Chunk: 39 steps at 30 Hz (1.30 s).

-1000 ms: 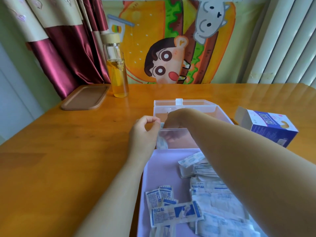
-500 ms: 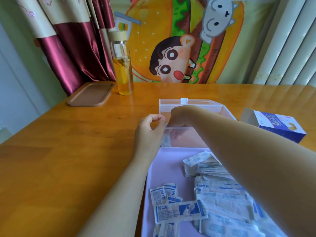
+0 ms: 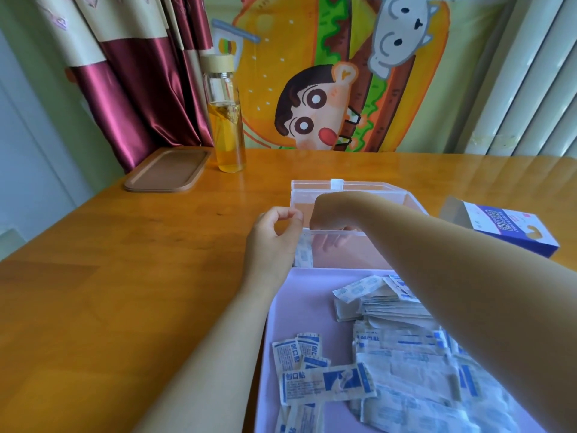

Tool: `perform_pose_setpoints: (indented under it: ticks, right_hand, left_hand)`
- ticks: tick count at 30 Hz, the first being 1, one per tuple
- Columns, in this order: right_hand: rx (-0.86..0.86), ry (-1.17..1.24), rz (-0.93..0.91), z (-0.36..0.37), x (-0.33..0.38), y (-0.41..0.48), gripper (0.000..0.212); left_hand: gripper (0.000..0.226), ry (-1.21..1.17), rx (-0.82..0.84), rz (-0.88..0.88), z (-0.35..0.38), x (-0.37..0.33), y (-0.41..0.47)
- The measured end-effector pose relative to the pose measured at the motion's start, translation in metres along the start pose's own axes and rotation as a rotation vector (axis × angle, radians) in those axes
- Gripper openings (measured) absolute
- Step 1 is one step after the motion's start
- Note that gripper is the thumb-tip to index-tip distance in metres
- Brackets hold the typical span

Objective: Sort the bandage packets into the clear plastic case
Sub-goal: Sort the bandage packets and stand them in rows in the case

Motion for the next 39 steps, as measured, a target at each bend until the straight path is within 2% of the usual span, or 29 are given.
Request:
perform_pose_setpoints:
  ticks: [4, 7, 10, 13, 16, 19, 20, 22, 25, 27, 29, 31, 33, 35, 39]
  right_hand:
    - [-0.16, -0.058, -0.163, -0.022, 0.007, -0.019, 0.02]
    - [-0.318, -0.019, -0.294, -0.038, 0.006, -0.052, 0.028]
    - [-0.442, -0.058, -0.309, -0.042, -0.012, -0.084, 0.032]
    - [-0.487, -0.116, -0.307, -0.04, -0.028, -0.1, 0.035]
    - [-0.523, -0.134, -0.333, -0.04, -0.034, -0.11, 0.034]
    - [-0.552, -0.159, -0.367, -0.042, -0.037, -0.116, 0.035]
    - [-0.558, -0.16, -0.382, -0.042, -0.037, -0.119, 0.036]
    - [-0.566, -0.154, -0.401, -0.042, -0.038, -0.122, 0.038]
    - [-0.645, -0.213, -0.454, -0.04, -0.033, -0.136, 0.037]
    - [-0.721, -0.178, -0.598, -0.035, -0.017, -0.16, 0.029]
    - [-0.616, -0.116, -0.723, -0.013, -0.001, -0.176, 0.022]
    - [-0.32, -0.158, -0.71, 0.031, 0.008, -0.174, 0.024]
    - [-0.092, -0.289, -0.651, 0.071, 0.009, -0.168, 0.037]
    - [0.015, -0.402, -0.623, 0.093, 0.009, -0.16, 0.053]
    - [0.139, -0.469, -0.625, 0.109, 0.018, -0.149, 0.077]
  left_hand:
    - [0.016, 0.035, 0.011, 0.004, 0.001, -0.002, 0.0]
    - [0.023, 0.071, 0.011, 0.019, 0.0, -0.006, 0.0]
    - [0.024, 0.125, 0.047, 0.03, 0.0, -0.014, -0.002]
    - [0.028, 0.204, 0.11, 0.031, -0.001, -0.024, -0.011]
    - [0.035, 0.314, 0.095, 0.04, -0.012, -0.038, -0.03]
    - [0.032, 0.466, 0.066, 0.154, -0.024, -0.059, -0.061]
    - [0.032, 0.53, 0.094, 0.204, -0.024, -0.065, -0.073]
    - [0.035, 0.692, 0.251, 0.214, -0.019, -0.063, -0.093]
    - [0.038, 1.03, 0.517, 0.065, -0.016, -0.037, -0.119]
    - [0.039, 1.218, 0.521, 0.085, -0.02, -0.037, -0.129]
    - [0.044, 1.323, 0.481, 0.116, -0.024, -0.042, -0.135]
    - [0.051, 1.395, 0.485, 0.104, -0.024, -0.042, -0.139]
    - [0.059, 1.438, 0.511, 0.08, -0.023, -0.038, -0.144]
    - [0.063, 1.447, 0.506, 0.076, -0.021, -0.037, -0.146]
    - [0.073, 1.442, 0.473, 0.068, -0.027, -0.036, -0.149]
Point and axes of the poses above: each hand's wrist, its own y-axis towards the middle knuckle, its own z-axis out of the palm, x = y × z, the point moved 10 cm from there along y, towards the middle knuckle, and after that the axes turned 9 degrees about y, right-handed, at the moved point
